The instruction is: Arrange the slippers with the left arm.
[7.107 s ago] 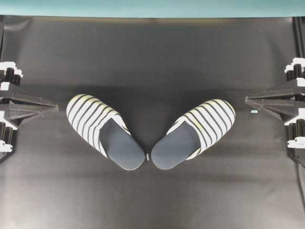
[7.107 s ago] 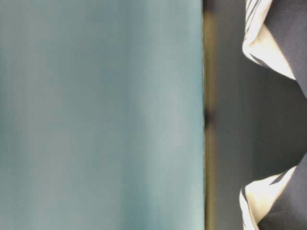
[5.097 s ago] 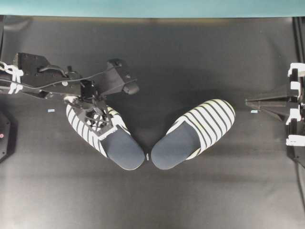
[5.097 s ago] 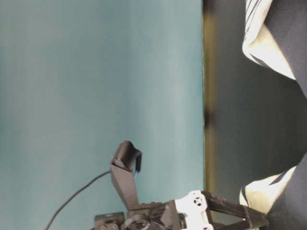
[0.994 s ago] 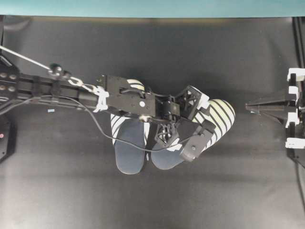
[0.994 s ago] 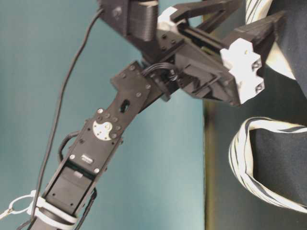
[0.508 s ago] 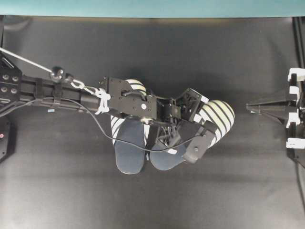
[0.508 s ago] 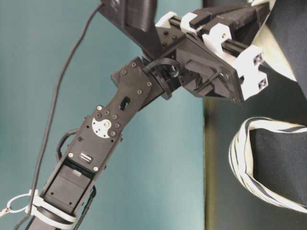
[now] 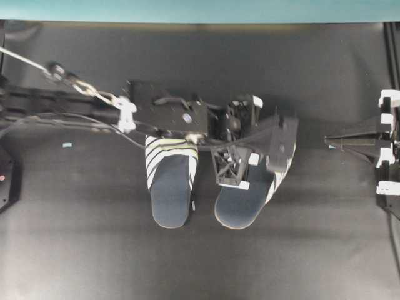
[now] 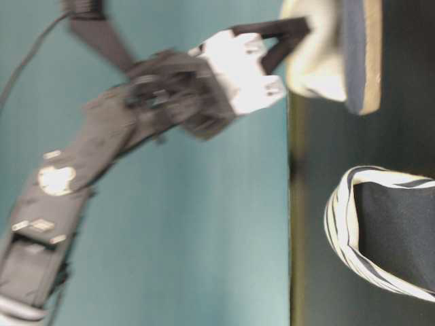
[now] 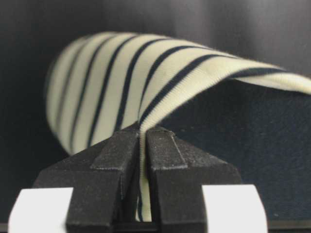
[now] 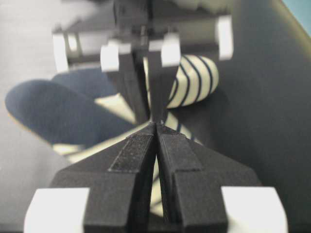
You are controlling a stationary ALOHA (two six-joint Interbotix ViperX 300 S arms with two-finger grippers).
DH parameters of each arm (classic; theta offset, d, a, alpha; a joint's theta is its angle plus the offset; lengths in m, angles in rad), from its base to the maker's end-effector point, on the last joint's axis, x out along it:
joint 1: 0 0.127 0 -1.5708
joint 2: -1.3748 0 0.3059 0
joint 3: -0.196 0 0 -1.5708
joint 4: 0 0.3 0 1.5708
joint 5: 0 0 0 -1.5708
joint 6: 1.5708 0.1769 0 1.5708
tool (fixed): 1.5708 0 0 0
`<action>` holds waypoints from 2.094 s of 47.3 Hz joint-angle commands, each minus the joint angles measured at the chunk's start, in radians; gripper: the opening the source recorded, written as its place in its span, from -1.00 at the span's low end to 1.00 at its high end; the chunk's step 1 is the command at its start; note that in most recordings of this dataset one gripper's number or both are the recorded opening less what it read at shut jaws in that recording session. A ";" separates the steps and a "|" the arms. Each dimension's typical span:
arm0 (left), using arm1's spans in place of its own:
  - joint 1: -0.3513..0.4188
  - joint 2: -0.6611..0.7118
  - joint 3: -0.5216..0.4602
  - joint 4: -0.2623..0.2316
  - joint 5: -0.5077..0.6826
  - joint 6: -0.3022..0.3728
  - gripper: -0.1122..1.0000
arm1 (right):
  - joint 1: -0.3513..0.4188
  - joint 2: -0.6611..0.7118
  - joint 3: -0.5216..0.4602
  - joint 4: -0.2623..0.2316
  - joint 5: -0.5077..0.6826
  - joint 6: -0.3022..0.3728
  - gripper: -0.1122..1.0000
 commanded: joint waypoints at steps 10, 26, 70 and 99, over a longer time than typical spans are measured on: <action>0.043 -0.086 0.083 0.000 0.100 -0.110 -0.77 | -0.002 0.005 -0.005 0.005 -0.009 0.006 -0.78; 0.066 -0.089 0.100 -0.002 0.098 -0.227 -0.77 | -0.003 -0.017 -0.008 0.005 -0.009 0.005 -0.78; 0.067 -0.058 0.167 0.000 0.049 -0.278 -0.77 | -0.003 -0.029 -0.005 0.003 -0.014 0.005 -0.78; 0.048 -0.054 0.169 0.000 0.043 -0.288 -0.11 | -0.003 -0.032 -0.005 0.005 -0.014 0.005 -0.78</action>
